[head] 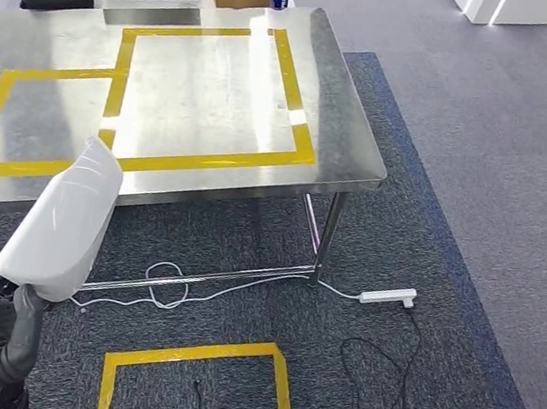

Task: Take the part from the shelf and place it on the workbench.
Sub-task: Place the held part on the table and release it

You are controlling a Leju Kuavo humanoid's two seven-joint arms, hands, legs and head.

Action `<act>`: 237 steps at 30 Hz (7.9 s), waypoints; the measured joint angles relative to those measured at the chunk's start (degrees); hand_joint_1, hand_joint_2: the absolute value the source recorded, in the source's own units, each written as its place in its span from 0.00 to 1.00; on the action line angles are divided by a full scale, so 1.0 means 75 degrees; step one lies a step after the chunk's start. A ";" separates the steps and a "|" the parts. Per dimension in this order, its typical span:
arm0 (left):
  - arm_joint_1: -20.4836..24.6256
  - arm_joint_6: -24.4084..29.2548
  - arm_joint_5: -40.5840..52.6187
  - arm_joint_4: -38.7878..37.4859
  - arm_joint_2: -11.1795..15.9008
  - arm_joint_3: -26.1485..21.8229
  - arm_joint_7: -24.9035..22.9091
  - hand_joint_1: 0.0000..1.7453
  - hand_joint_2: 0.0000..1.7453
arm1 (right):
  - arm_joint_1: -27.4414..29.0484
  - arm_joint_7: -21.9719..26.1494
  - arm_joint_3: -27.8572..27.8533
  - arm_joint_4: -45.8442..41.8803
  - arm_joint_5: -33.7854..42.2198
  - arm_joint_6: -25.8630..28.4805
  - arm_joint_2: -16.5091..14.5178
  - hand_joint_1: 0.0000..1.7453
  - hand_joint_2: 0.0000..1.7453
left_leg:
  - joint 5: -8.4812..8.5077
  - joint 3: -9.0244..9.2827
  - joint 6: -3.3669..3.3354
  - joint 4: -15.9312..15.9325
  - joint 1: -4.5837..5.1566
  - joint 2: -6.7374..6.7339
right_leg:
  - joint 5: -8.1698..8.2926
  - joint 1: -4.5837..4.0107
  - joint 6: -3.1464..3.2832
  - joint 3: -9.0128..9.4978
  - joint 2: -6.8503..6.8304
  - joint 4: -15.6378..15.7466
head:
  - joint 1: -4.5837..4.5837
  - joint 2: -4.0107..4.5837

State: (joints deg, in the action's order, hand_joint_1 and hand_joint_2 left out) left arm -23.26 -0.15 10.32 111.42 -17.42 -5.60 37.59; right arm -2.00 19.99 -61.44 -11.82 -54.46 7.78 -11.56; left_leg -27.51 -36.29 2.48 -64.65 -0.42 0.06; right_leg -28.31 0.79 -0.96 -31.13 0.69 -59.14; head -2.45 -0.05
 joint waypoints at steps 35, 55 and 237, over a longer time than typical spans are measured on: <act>-0.0146 0.0096 0.0000 0.0015 0.0044 0.0152 0.0043 1.00 1.00 | -0.0011 0.0029 -0.0005 0.0000 -0.0133 0.0041 0.0002 0.00 1.00 | 0.0050 0.0223 -0.0219 0.0806 0.0041 0.0002 | -0.0078 -0.0102 -0.0153 0.0084 -0.0010 -0.0042 | -0.0015 -0.0002; -0.0101 0.0034 -0.0073 0.0025 0.0066 0.0149 0.0039 1.00 1.00 | -0.0018 0.0038 -0.0009 0.0000 -0.0127 0.0057 -0.0004 0.00 1.00 | -0.0664 0.0344 -0.0057 -0.0248 0.0039 0.0025 | 0.0242 -0.0080 0.0119 -0.0276 -0.0040 0.0008 | 0.0007 -0.0002; 0.2576 -0.2470 -0.5158 -0.1527 0.3379 -0.7145 -0.1025 0.00 0.00 | -0.0148 -0.0295 0.0847 0.0000 -0.0938 -0.0446 0.0320 0.00 0.00 | -0.0374 0.1390 -0.0252 0.1317 0.0072 0.0055 | 0.0505 -0.0137 -0.0061 -0.0498 0.0000 0.0026 | 0.0131 0.0000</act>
State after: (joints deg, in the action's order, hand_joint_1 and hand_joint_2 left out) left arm -3.94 -18.67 -28.37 99.96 7.92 -59.18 29.90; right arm -3.11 17.78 -55.09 -11.82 -61.49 4.43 -9.16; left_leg -30.32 -25.87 0.59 -54.77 0.12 0.48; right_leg -24.52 -0.23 -1.42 -34.87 0.69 -58.95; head -1.47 -0.05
